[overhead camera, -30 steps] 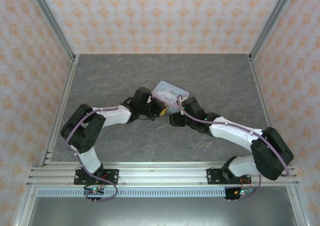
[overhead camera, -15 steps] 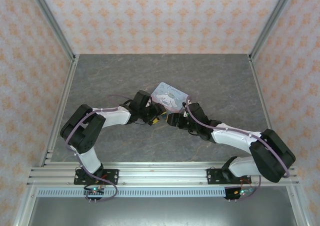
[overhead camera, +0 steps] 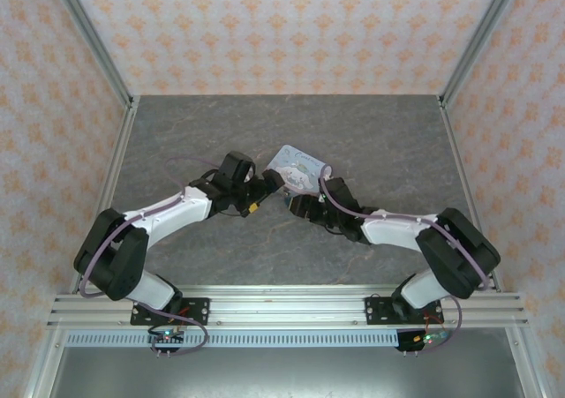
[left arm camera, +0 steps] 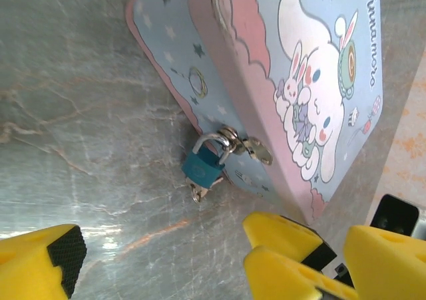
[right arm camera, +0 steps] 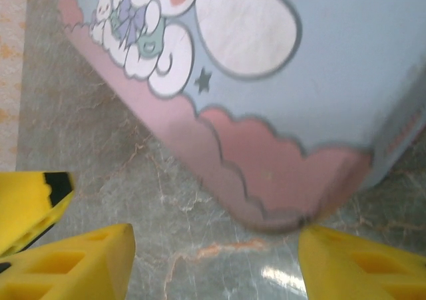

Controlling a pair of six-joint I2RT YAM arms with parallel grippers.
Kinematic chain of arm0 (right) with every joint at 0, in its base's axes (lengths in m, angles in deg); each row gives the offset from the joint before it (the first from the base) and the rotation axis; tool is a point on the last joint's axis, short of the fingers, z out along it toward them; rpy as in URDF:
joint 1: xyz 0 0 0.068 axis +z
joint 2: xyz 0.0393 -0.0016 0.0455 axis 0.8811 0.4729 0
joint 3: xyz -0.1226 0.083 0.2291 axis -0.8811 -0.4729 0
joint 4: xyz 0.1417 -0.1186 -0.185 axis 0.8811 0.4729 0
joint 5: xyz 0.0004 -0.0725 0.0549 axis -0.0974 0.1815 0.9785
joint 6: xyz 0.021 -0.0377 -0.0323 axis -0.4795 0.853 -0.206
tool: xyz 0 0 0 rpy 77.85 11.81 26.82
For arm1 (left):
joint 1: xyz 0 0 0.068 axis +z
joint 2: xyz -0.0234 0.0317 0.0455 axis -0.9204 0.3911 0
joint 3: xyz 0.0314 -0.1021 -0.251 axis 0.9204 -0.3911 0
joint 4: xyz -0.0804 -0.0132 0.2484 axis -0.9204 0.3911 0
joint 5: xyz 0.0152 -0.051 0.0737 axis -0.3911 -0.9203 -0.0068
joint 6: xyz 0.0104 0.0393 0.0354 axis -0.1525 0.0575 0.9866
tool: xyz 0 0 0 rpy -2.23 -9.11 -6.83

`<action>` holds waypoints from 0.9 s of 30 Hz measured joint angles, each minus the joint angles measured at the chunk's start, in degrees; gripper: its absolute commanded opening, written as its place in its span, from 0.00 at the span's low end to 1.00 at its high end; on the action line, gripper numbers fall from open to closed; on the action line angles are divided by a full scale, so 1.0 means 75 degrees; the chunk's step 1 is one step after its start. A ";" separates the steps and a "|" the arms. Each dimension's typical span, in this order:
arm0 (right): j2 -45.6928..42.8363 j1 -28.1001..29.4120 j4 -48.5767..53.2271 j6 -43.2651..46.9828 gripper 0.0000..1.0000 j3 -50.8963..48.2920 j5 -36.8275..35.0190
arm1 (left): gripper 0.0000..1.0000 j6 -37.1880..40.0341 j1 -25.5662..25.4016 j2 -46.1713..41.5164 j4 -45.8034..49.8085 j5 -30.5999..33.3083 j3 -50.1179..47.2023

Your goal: Unlock a padlock with a key

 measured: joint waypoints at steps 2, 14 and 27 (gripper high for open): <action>0.0219 -0.0172 -0.0029 0.0003 0.65 0.0207 0.0067 | 1.00 0.0096 0.0044 0.0003 0.0131 0.0099 0.0102; 0.1256 -0.1504 0.0073 0.0388 0.60 0.2095 0.0530 | 1.00 0.0277 0.0050 0.0003 0.0414 0.0125 0.0184; 0.0787 -0.1416 -0.0790 0.0172 0.54 0.0169 0.0851 | 1.00 0.0813 0.0504 0.0388 0.0720 0.0125 0.0804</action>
